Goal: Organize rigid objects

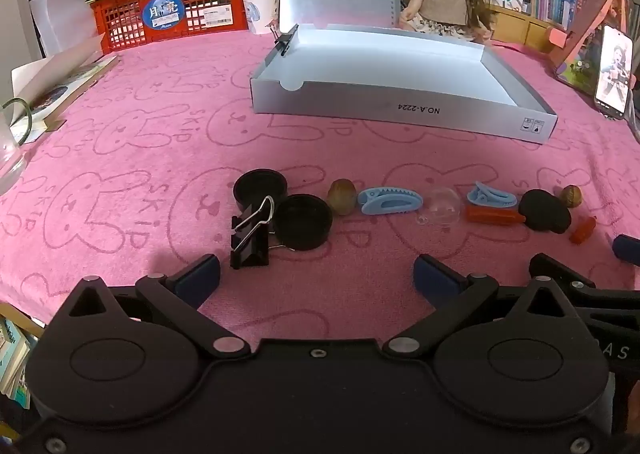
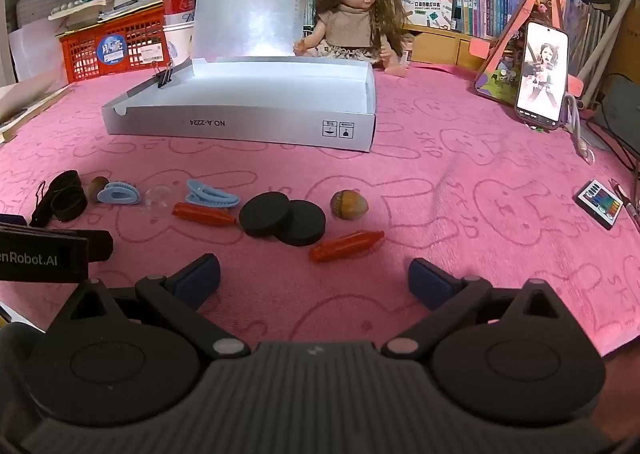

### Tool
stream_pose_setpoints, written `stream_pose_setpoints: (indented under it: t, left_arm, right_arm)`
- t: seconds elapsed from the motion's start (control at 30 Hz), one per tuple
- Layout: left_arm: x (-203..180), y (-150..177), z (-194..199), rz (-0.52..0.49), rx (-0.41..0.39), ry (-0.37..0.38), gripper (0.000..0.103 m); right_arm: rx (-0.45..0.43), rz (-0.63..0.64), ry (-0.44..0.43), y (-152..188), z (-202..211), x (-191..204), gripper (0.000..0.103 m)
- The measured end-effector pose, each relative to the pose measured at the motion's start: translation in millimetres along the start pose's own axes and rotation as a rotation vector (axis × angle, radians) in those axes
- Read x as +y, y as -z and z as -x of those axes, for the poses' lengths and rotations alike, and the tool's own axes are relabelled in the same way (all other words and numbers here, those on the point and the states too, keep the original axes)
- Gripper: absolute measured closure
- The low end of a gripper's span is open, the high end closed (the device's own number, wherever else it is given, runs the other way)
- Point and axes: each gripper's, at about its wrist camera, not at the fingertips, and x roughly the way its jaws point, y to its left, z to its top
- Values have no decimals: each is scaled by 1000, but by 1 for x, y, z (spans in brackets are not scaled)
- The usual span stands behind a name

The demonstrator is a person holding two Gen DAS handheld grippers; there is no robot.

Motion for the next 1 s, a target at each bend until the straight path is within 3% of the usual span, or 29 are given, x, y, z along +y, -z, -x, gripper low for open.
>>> stream_pose_setpoints:
  t: [1.0]
  left_arm:
    - [-1, 0, 1, -1, 4, -2, 0]
  right_arm:
    - [9, -8, 9, -6, -1, 1, 0]
